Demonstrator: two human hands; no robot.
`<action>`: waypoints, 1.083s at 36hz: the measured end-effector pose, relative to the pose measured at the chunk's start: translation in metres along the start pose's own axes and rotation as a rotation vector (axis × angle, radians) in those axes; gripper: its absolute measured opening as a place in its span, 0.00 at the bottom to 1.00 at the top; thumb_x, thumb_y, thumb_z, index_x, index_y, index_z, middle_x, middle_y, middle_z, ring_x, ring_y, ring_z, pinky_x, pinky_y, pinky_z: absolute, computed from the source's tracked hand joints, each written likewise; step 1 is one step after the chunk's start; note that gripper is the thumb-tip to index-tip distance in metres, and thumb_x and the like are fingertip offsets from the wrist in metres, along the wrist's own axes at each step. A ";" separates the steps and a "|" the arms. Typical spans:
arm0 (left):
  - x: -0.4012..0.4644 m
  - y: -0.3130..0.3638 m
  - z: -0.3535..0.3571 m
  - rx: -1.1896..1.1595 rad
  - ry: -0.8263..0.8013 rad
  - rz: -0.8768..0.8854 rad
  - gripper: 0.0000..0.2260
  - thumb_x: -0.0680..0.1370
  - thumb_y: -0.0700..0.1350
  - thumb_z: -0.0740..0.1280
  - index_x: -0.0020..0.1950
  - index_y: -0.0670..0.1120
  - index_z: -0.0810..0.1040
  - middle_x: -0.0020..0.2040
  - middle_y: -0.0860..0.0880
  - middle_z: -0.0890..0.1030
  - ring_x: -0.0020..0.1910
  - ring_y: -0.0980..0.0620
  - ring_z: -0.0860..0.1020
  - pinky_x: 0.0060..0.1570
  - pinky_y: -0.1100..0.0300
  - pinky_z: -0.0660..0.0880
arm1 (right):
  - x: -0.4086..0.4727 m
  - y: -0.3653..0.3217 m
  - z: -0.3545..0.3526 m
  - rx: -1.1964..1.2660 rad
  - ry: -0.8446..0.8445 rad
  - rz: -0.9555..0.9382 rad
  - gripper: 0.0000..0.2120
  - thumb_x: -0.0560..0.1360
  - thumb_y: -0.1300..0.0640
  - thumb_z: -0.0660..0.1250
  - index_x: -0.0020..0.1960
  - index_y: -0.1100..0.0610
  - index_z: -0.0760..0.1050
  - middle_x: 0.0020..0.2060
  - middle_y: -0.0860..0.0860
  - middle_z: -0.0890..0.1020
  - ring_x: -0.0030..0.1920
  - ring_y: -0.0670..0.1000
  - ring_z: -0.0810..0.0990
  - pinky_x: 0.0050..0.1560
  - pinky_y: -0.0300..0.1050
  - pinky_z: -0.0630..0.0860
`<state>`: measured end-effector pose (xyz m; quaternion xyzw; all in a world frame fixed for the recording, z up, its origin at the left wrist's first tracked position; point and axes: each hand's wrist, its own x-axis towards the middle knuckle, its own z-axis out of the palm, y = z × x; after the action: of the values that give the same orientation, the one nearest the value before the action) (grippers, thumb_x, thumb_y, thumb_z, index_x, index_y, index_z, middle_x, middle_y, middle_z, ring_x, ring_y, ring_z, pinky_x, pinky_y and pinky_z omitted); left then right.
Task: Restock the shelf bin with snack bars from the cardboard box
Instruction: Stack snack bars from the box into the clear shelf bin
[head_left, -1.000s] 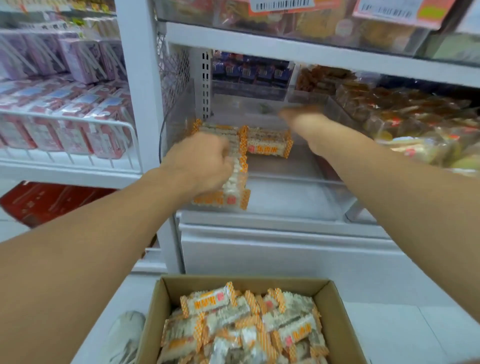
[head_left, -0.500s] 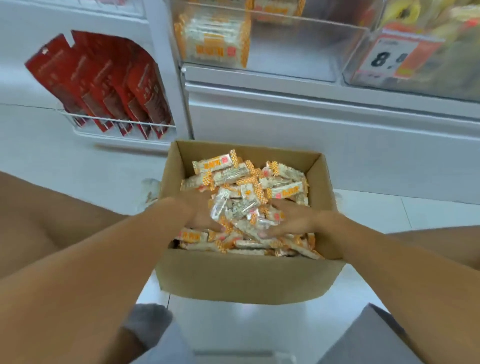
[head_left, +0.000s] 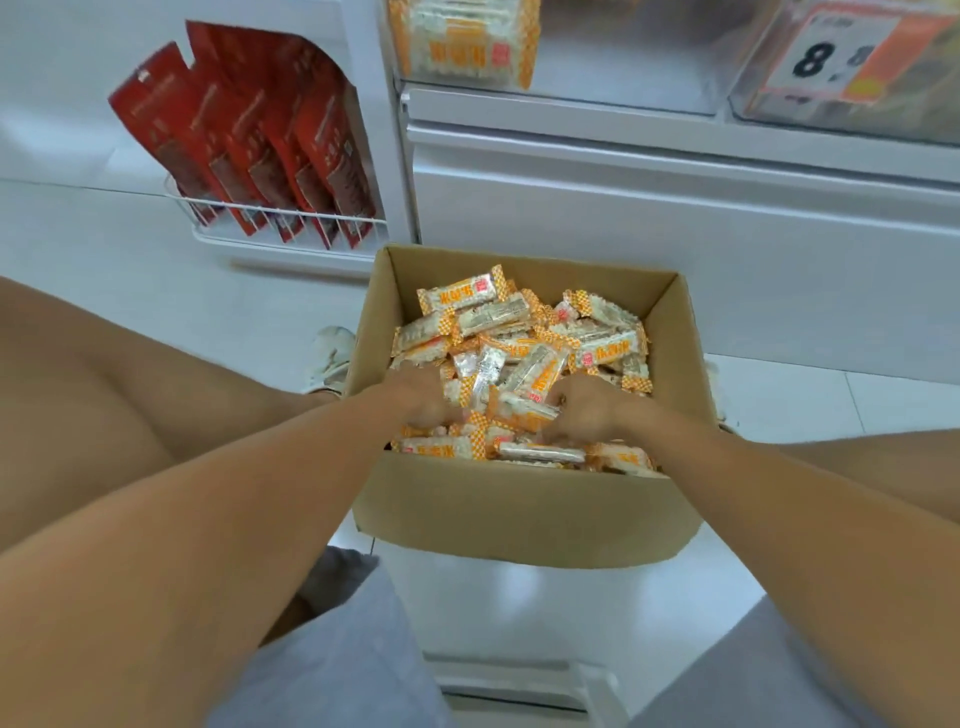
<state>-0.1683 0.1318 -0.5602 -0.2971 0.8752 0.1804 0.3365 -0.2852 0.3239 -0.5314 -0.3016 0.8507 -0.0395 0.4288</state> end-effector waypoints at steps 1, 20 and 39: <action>-0.003 0.000 -0.001 0.051 0.008 0.030 0.42 0.76 0.70 0.63 0.80 0.44 0.59 0.78 0.42 0.62 0.77 0.41 0.61 0.72 0.49 0.62 | -0.001 0.003 -0.003 0.011 -0.009 -0.001 0.26 0.75 0.49 0.75 0.66 0.62 0.74 0.53 0.56 0.80 0.50 0.55 0.79 0.50 0.50 0.75; -0.011 0.018 -0.021 -0.662 -0.043 0.126 0.16 0.82 0.51 0.66 0.43 0.40 0.79 0.37 0.44 0.85 0.29 0.52 0.81 0.46 0.56 0.75 | -0.011 0.035 -0.035 0.389 0.031 0.028 0.38 0.67 0.52 0.81 0.72 0.61 0.70 0.52 0.54 0.81 0.51 0.53 0.82 0.45 0.43 0.78; -0.031 0.077 -0.064 -1.334 -0.179 0.207 0.16 0.78 0.51 0.72 0.61 0.42 0.82 0.63 0.41 0.81 0.55 0.44 0.82 0.56 0.48 0.79 | -0.027 -0.006 -0.068 1.470 -0.004 -0.152 0.11 0.76 0.59 0.70 0.57 0.60 0.77 0.45 0.55 0.82 0.42 0.52 0.82 0.54 0.54 0.80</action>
<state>-0.2303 0.1695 -0.4846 -0.3397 0.5695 0.7365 0.1333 -0.3213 0.3210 -0.4681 0.0055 0.5807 -0.6283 0.5177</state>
